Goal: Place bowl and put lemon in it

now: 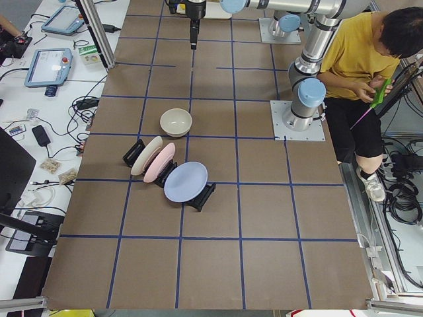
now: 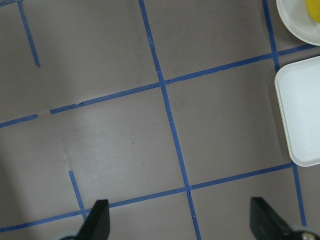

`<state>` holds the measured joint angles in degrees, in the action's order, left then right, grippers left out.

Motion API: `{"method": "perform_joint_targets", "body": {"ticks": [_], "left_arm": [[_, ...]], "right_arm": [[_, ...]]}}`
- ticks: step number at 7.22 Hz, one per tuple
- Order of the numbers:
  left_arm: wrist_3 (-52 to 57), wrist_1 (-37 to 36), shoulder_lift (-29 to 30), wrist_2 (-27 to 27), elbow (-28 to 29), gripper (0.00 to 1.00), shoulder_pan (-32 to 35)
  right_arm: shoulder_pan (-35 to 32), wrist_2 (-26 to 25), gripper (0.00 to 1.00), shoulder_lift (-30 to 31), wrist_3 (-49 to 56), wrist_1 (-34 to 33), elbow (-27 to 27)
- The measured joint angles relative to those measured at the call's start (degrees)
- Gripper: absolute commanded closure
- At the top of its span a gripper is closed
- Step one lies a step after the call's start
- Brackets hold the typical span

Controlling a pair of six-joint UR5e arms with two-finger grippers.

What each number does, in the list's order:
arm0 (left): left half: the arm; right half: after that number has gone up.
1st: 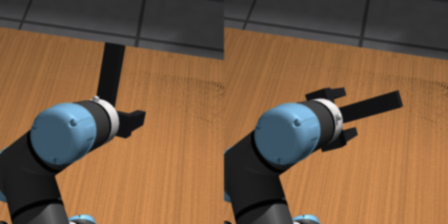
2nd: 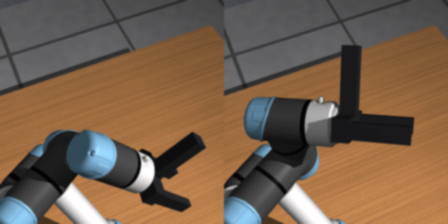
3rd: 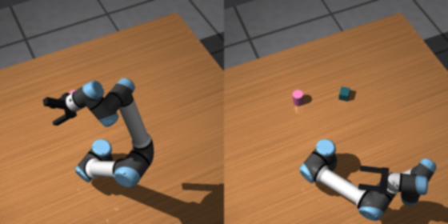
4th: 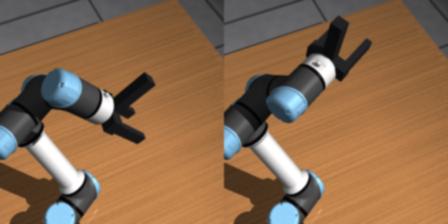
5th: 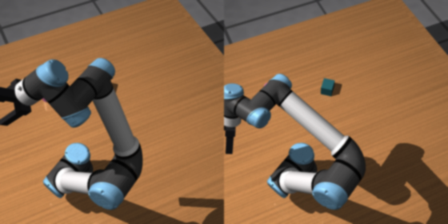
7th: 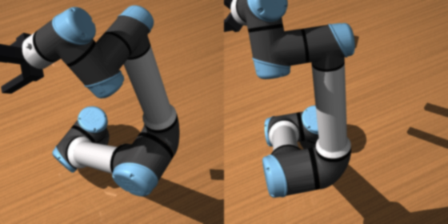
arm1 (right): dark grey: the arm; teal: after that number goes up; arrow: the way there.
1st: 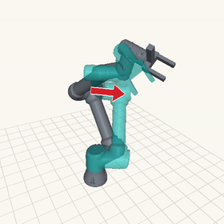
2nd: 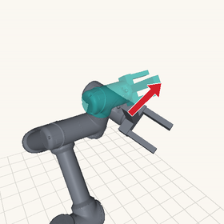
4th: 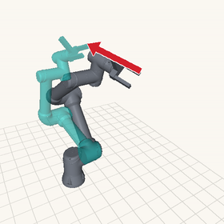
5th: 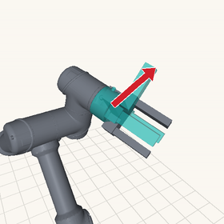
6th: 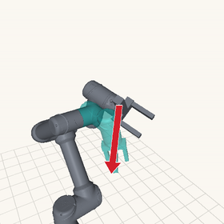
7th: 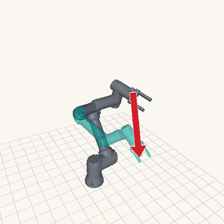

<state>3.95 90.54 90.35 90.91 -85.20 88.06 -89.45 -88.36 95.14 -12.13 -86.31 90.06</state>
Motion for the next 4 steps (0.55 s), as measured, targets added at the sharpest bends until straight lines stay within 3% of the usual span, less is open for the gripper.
{"method": "perform_joint_targets", "body": {"ticks": [4], "left_arm": [[0.4, -0.3, 0.6, -0.5, -0.4, 0.0, -2.2]], "right_arm": [[-0.5, 0.3, 0.0, -0.3, 0.2, -0.8, 0.5]]}}
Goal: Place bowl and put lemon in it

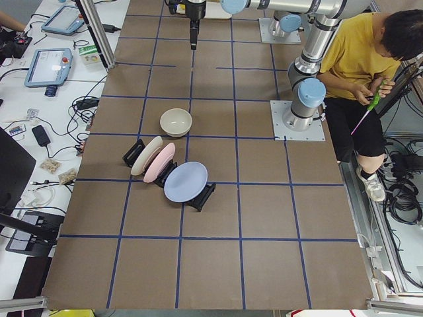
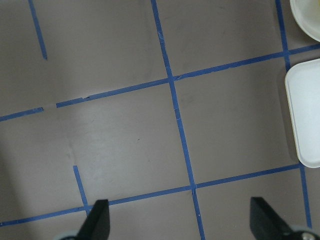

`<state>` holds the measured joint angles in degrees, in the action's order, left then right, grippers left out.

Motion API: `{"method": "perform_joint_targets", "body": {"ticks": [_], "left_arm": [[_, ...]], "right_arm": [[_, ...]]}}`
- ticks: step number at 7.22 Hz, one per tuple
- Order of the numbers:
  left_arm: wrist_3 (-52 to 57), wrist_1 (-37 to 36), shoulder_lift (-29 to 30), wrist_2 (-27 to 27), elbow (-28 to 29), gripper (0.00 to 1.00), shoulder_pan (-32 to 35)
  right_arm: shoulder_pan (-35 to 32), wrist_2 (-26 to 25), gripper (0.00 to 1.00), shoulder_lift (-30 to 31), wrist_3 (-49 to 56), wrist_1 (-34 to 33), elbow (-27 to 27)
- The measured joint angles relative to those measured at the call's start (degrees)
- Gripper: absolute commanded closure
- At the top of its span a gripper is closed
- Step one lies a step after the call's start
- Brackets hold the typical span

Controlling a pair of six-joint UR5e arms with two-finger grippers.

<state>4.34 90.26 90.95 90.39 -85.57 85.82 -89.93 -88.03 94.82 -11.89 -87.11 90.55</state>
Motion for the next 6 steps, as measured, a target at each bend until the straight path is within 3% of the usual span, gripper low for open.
{"method": "perform_joint_targets", "body": {"ticks": [3, 6], "left_arm": [[8.2, -4.5, 5.9, -0.9, -4.0, 0.0, -11.9], [16.6, -21.0, 14.0, -0.9, -10.9, 0.0, -16.2]], "right_arm": [[2.5, -0.7, 0.0, -3.0, 0.7, -0.1, 0.2], [11.9, -1.6, 0.0, -8.8, 8.3, -4.3, 0.3]]}}
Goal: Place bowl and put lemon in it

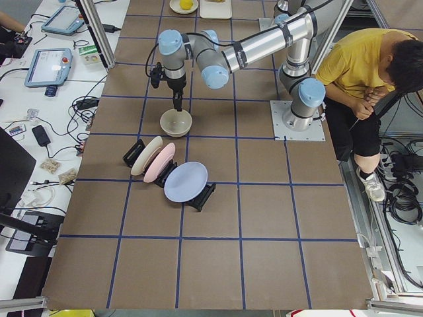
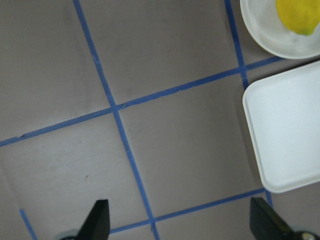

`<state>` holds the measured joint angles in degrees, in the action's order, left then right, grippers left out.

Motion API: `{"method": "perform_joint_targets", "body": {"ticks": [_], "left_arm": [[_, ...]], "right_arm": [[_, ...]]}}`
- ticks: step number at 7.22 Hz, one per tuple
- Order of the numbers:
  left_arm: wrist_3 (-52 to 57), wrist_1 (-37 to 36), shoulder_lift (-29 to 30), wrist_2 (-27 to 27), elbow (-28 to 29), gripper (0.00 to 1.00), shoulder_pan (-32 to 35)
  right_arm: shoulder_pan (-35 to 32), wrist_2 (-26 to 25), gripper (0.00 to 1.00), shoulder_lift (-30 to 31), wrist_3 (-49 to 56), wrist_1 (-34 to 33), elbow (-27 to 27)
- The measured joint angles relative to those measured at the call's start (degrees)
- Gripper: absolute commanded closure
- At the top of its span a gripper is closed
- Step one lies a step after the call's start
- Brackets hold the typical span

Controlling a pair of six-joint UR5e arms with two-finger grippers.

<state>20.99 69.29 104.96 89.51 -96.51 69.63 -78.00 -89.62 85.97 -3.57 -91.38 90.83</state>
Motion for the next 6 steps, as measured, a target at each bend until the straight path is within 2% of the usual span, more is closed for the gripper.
{"method": "perform_joint_targets", "body": {"ticks": [3, 5, 6], "left_arm": [[3.5, -7.5, 4.8, -0.1, -3.0, 0.0, -2.9], [5.9, -13.6, 6.4, -0.1, -5.8, 0.0, -3.5], [6.4, -15.7, 7.3, -0.4, -6.7, 0.0, -3.8]], "right_arm": [[9.4, -0.3, 0.0, -8.1, 18.2, -9.0, 0.3], [13.8, -0.8, 0.0, -16.2, 30.2, -19.8, 0.2], [14.4, -2.2, 0.0, -20.3, 32.9, -24.4, 0.0]]}}
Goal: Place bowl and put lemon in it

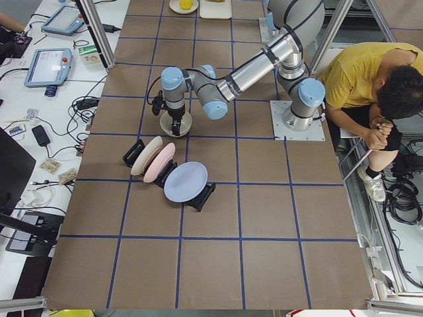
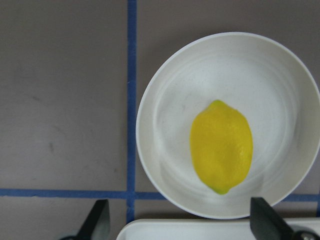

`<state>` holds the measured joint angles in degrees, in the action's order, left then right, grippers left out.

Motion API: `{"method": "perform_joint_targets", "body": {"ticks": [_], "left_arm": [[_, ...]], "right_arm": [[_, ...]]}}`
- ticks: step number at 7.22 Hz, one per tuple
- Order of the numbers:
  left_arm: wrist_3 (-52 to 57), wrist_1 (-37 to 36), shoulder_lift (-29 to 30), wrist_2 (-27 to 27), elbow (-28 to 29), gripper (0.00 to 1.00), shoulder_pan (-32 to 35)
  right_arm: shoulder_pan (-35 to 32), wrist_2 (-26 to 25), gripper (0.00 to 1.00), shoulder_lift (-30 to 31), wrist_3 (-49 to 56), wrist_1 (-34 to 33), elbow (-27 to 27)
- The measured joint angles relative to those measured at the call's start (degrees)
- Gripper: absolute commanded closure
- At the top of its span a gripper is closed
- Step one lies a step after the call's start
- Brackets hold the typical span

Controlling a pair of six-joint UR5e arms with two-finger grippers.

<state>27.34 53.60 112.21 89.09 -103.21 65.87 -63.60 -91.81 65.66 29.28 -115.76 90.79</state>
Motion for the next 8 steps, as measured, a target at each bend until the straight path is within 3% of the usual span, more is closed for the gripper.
{"method": "perform_joint_targets", "body": {"ticks": [1, 2, 3, 4, 5, 6, 7, 8], "left_arm": [[0.1, -0.9, 0.8, -0.7, -0.3, 0.03, -0.1], [0.1, -1.3, 1.6, -1.3, -0.3, 0.16, -0.2], [-0.2, -1.7, 2.5, -1.6, 0.0, 0.44, -0.2], [-0.8, -2.3, 3.2, -1.5, 0.5, 0.62, -0.3], [-1.1, -2.6, 3.4, -1.3, 0.8, 0.75, -0.3], [-1.3, -2.7, 3.4, -1.2, 1.0, 0.84, -0.3], [-1.4, -2.5, 3.3, -1.2, 1.0, 0.89, -0.4], [-1.4, -2.3, 3.1, -1.4, 0.9, 0.99, -0.5]], "right_arm": [[0.2, -1.7, 0.0, -3.1, 0.8, -2.9, -0.2], [0.3, -2.5, 0.0, -5.0, 0.8, -4.5, -0.2], [0.3, -2.8, 0.0, -6.3, 0.9, -5.4, -0.2], [0.3, -2.9, 0.0, -7.5, 0.9, -6.2, -0.3], [0.3, -2.9, 0.08, -8.4, 0.9, -6.8, -0.4], [0.4, -3.0, 0.61, -8.7, 0.8, -7.0, -0.5], [0.4, -3.0, 0.86, -8.8, 0.2, -7.1, -0.5], [0.6, -3.0, 1.0, -8.7, -1.3, -7.0, -0.5]]}}
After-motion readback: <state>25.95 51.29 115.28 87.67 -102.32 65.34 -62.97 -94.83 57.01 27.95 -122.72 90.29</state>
